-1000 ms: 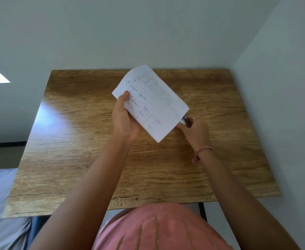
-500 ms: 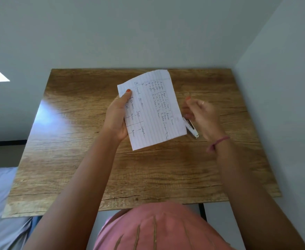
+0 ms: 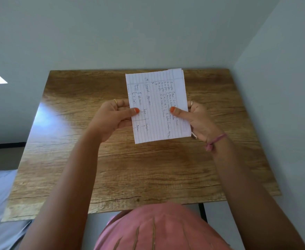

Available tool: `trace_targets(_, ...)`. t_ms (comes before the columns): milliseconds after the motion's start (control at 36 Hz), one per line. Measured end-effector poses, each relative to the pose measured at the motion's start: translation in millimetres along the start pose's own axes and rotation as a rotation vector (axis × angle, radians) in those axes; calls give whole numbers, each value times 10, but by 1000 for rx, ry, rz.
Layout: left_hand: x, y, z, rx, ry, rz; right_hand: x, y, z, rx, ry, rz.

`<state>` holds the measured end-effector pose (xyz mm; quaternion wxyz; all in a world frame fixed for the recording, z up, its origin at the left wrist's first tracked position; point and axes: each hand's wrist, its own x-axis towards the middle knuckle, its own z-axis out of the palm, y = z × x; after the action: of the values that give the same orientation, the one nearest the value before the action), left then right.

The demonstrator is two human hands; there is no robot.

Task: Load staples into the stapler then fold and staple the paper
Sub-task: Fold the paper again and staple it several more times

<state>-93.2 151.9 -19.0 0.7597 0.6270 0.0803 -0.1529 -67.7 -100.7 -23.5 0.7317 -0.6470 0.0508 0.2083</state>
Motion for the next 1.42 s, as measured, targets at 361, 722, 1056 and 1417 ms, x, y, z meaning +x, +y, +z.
trace_targets(361, 2, 91, -163, 143, -73, 19, 25, -154, -200, -133, -175, 80)
trace_targets(722, -14, 100, -218, 61, -138, 70, 40, -146, -194, -108, -267, 14)
trace_targets(1056, 21, 157, -227, 237, -81, 38, 67, -94, -225, -246, -345, -181)
trace_targets(1417, 0, 204, -203, 188, -121, -9, 36, -64, -203, -335, -236, -242)
